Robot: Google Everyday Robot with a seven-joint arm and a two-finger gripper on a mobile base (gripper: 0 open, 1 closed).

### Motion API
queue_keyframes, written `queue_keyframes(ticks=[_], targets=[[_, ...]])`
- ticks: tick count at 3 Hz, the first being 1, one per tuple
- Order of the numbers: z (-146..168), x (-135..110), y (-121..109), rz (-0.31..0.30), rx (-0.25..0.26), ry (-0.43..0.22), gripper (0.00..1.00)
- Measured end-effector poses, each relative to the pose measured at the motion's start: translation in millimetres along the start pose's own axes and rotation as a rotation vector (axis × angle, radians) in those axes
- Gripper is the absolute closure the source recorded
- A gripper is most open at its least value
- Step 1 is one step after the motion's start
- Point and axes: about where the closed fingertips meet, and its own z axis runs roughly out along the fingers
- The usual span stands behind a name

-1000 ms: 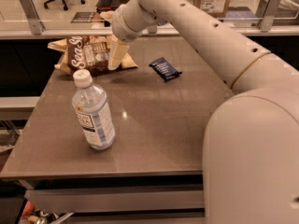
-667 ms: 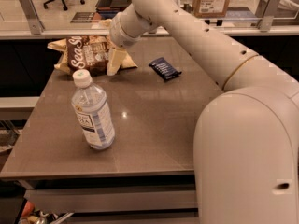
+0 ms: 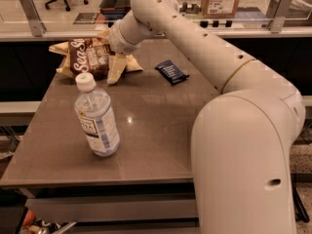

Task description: Pick brown chip bag

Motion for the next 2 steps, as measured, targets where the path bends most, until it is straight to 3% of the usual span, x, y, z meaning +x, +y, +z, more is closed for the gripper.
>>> queue_keyframes(ticks=[2], targets=[[0.9,-2.3,-0.4,0.000,-0.005,-0.002,0.64]])
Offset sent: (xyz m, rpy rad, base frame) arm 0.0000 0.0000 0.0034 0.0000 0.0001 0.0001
